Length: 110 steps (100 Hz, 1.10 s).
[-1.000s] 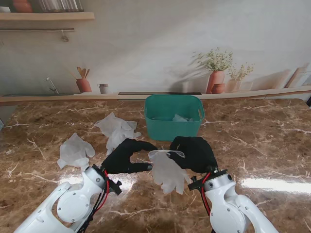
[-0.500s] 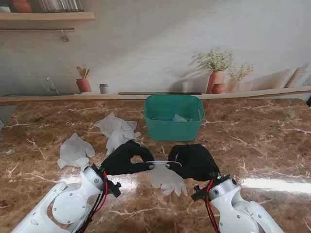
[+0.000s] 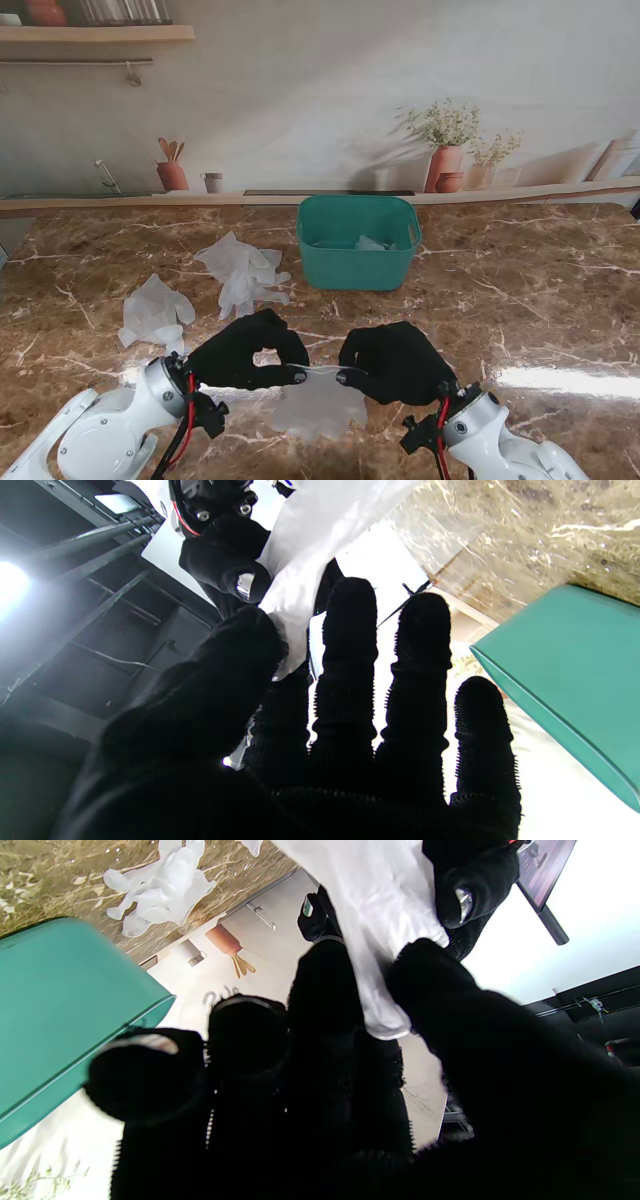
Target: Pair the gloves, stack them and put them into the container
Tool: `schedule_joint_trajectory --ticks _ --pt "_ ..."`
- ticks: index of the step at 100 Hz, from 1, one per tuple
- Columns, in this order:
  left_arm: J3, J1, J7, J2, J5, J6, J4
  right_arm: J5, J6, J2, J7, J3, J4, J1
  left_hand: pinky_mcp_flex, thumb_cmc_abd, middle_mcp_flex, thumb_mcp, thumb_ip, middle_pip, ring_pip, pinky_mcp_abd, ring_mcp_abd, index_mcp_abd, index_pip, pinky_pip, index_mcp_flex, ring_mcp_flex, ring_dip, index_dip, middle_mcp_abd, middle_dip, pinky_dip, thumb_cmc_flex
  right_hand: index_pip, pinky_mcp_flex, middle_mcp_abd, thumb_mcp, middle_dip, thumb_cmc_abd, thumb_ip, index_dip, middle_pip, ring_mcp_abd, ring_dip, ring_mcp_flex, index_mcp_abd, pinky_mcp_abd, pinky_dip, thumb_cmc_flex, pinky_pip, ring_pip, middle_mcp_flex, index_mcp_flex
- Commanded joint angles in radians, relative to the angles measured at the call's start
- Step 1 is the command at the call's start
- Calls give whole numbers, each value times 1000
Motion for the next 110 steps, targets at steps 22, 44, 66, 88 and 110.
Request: schedule_joint_trajectory --ticks 22,44,66,88,110 --pt "-8 36 -92 32 -92 3 -7 94 -6 18 108 14 -18 -45 -1 9 58 29 -21 -6 15 -5 10 -4 16 32 19 24 8 22 -1 -14 13 11 26 58 7 23 -15 -24 -24 -4 33 -29 4 45 -4 -14 -21 24 68 41 62 22" --pt "14 7 -126 36 -111 44 42 172 51 24 156 -32 47 14 -3 17 59 19 -22 -6 13 -10 4 -6 18 25 12 26 4 29 -6 -20 7 15 25 59 8 22 -18 -25 -24 -8 45 -29 6 44 1 -12 -20 25 77 51 61 24" --pt "71 -77 -57 12 -65 111 130 202 135 14 143 -84 162 145 -11 22 54 16 -18 -5 14 -14 1 -8 22 23 3 22 5 34 -7 -23 5 21 25 56 6 23 -24 -17 -22 -8 43 -23 2 42 -4 -9 -22 26 74 46 58 21" --pt "176 -211 118 -33 53 180 250 117 151 7 100 -113 301 289 -25 16 45 20 -16 9 22 -11 1 -11 27 25 2 17 9 34 2 -17 7 22 24 18 1 24 -26 -15 -21 4 37 -19 -6 42 -20 -8 -19 22 68 31 55 10" --pt "309 -365 246 -73 131 250 381 21 165 0 45 -126 418 391 -32 13 38 23 -18 17 28 -6 10 -16 27 28 2 13 12 30 8 -12 8 19 21 13 -1 26 -20 -14 -21 14 36 -23 -7 43 -29 -12 -15 20 67 26 55 8"
